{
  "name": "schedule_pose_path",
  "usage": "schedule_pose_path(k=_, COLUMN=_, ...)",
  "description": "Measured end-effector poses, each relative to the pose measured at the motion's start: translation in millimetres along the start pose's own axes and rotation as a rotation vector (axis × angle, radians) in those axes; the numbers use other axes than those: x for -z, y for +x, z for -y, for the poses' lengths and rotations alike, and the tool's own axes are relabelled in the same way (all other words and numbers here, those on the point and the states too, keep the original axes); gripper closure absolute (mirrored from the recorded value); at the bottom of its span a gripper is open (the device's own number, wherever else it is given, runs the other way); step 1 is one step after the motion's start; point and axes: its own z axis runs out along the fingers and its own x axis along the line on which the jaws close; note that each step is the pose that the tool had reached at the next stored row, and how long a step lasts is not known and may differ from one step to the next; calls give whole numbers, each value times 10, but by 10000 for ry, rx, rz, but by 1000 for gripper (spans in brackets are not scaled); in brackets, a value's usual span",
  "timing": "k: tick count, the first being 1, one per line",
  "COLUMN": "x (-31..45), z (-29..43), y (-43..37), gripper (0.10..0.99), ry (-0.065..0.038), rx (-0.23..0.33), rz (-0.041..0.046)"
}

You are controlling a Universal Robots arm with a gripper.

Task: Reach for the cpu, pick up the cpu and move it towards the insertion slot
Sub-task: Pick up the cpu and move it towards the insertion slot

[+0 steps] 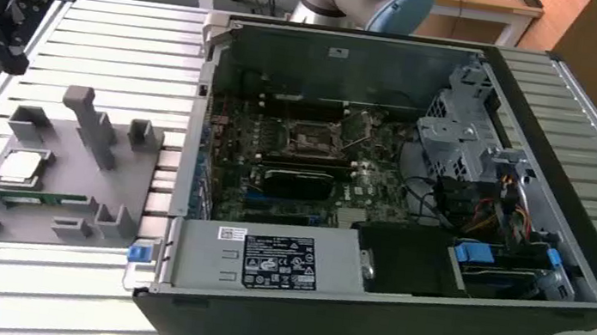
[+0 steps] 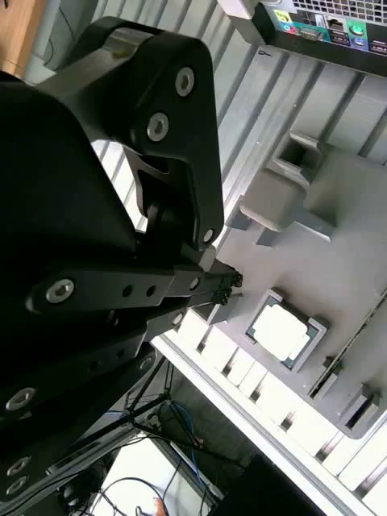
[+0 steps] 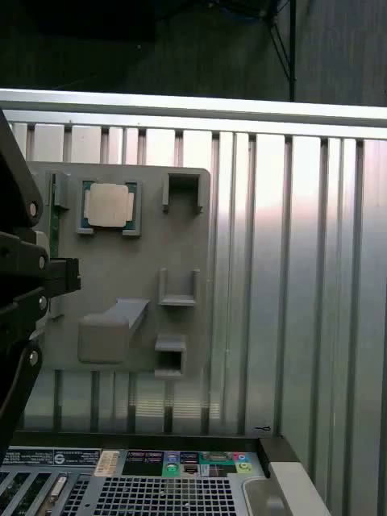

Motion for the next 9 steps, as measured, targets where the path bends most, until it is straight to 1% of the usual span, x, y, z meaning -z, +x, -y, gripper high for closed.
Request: schedule_pose_path(k=9, x=1, z=0, y=2, gripper=980, ry=1, rx=0, rz=-2)
